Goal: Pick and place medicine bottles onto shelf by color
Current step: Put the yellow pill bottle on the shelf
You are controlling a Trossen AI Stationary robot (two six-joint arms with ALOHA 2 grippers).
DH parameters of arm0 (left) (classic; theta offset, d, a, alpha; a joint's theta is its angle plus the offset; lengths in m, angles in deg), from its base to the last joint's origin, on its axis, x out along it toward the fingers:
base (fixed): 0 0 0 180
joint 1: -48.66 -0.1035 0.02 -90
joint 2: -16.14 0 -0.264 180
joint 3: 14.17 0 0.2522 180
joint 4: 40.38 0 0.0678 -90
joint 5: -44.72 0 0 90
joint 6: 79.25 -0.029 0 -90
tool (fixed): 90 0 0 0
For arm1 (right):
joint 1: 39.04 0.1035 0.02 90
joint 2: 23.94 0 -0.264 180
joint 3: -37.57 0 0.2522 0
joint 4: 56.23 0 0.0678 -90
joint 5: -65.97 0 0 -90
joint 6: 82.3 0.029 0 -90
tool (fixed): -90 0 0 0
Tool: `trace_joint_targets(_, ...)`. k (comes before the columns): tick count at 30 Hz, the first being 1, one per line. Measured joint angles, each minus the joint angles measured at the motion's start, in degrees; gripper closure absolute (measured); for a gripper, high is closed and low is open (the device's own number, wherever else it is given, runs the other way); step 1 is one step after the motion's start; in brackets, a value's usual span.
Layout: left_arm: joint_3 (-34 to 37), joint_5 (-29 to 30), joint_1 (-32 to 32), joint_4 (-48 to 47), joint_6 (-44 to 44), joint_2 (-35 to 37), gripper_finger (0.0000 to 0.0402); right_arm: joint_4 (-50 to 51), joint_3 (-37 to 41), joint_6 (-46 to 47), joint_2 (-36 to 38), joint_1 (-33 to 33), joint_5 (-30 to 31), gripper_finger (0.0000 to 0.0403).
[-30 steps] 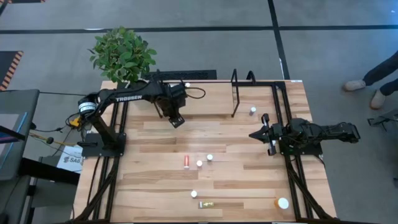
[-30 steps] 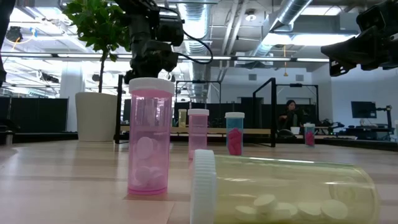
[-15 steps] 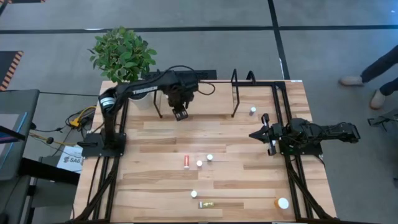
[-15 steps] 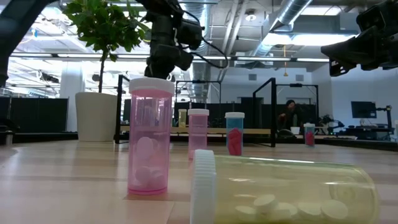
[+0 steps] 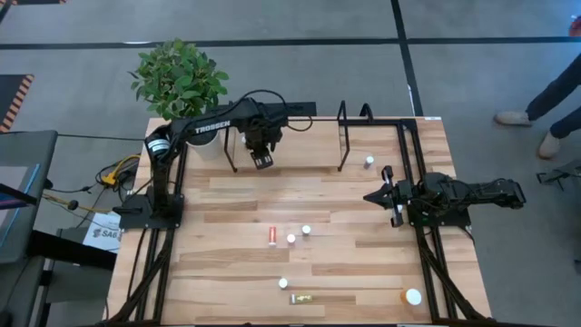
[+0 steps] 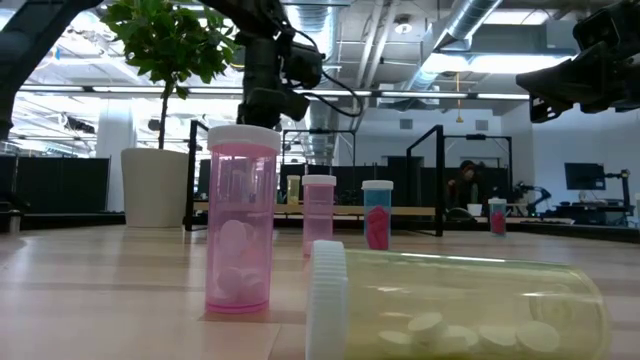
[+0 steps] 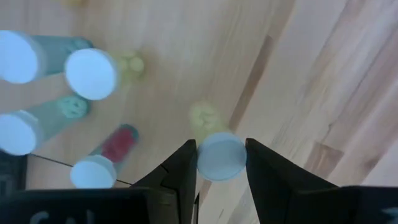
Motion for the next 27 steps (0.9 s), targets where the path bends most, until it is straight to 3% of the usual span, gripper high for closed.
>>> trace_joint_targets(15,0.58,1.28,-1.03,0.18,-10.41,-1.81,0.0296,-0.02,-0.01,0.0,0.0,-0.01,0.0,0.0377)
trace_joint_targets(27,0.54,1.59,-1.85,1.81,-11.14,-1.86,0.0295,0.0,0.0,0.0,0.0,0.0,0.0,0.0377)
